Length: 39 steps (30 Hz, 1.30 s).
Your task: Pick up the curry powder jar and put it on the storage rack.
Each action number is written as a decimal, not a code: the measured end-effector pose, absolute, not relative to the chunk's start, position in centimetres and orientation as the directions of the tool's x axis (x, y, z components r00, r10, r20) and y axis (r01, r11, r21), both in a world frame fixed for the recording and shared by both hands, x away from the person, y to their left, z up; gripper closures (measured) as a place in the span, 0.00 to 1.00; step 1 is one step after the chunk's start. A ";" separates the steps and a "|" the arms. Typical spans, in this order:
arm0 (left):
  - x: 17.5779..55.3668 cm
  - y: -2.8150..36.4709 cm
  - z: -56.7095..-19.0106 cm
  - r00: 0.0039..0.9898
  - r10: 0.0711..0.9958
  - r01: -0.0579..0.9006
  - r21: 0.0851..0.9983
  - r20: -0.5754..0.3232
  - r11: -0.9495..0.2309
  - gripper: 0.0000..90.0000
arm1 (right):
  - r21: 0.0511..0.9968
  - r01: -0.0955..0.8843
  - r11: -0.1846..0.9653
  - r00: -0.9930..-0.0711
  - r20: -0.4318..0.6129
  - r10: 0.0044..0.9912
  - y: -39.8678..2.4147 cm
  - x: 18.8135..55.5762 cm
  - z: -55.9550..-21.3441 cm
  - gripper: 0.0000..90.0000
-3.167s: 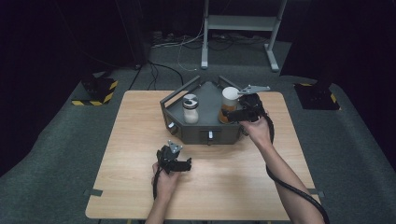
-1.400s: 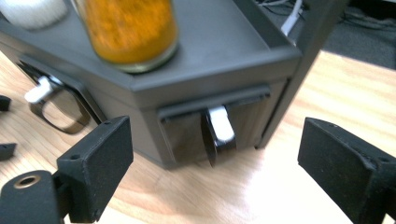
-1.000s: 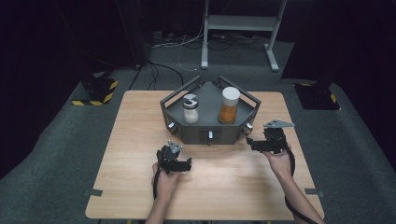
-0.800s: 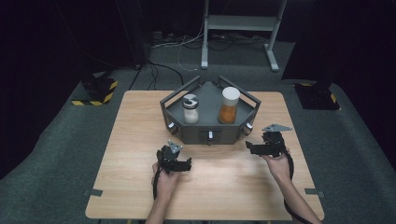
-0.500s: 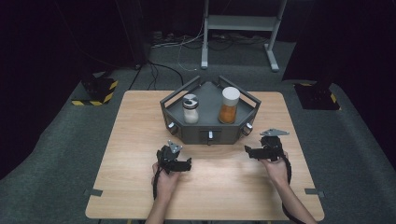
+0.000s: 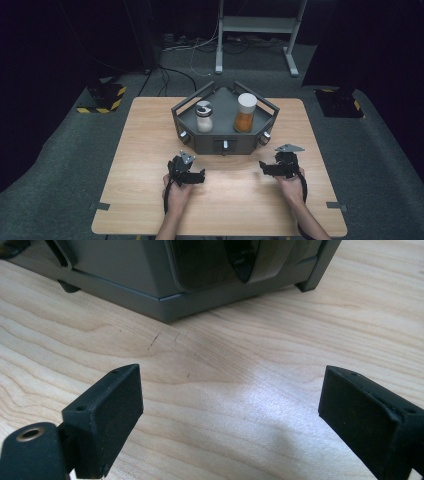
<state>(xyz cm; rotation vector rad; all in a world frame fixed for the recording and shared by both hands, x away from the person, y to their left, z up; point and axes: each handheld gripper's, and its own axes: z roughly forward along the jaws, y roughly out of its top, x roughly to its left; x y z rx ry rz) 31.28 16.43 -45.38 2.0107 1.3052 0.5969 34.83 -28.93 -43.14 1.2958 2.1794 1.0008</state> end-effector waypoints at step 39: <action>31.3 16.4 -45.4 0.398 0.917 0.617 0.734 0.022 -0.285 0.08 | 0.746 0.573 0.341 -0.497 -0.015 0.868 -26.3 34.0 -45.4 0.11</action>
